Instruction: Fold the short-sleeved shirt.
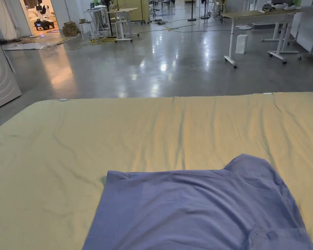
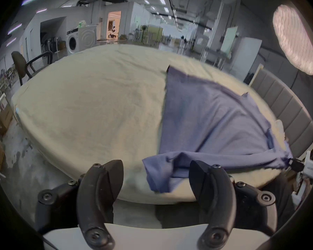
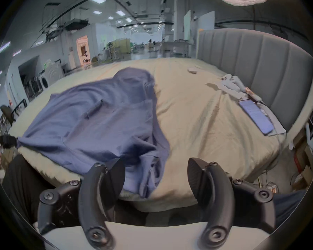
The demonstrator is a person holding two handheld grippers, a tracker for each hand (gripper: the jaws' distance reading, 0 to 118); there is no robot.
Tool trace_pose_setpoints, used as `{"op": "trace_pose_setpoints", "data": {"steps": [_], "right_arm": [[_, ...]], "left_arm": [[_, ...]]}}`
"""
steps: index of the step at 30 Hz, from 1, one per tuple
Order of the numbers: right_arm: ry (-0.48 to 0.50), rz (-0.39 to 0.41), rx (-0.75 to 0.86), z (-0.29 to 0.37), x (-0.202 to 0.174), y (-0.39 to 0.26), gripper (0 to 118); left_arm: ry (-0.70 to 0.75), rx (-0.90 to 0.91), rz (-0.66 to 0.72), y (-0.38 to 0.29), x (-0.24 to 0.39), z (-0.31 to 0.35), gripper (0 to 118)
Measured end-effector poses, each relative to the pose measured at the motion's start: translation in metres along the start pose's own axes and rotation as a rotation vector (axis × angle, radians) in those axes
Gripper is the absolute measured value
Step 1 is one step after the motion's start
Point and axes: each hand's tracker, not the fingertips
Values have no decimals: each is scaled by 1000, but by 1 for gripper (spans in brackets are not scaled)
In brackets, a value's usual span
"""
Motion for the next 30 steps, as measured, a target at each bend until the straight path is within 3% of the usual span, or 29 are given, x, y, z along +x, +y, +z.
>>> {"op": "trace_pose_setpoints", "data": {"steps": [1, 7, 17, 18, 20, 22, 23, 26, 30], "right_arm": [[-20, -9, 36, 8, 6, -4, 75], [77, -87, 135, 71, -10, 13, 75], [174, 23, 338, 114, -84, 53, 72], [176, 40, 350, 114, -88, 55, 67], [170, 54, 357, 114, -95, 59, 44], [170, 54, 354, 112, -96, 63, 21], [170, 49, 348, 111, -97, 64, 14], [152, 32, 340, 110, -95, 62, 2], [147, 17, 321, 109, -91, 56, 0]], "left_arm": [[-37, 40, 2, 0, 1, 15, 77], [4, 220, -114, -4, 50, 96, 77], [-42, 449, -228, 2, 116, 144, 73], [-58, 467, -226, 3, 118, 147, 68], [-142, 501, -183, 8, 123, 153, 48], [-130, 495, -188, 10, 127, 156, 23], [-113, 494, -205, 10, 130, 156, 17], [-124, 466, -221, 11, 128, 156, 4], [-86, 422, -209, 6, 121, 151, 0]]}}
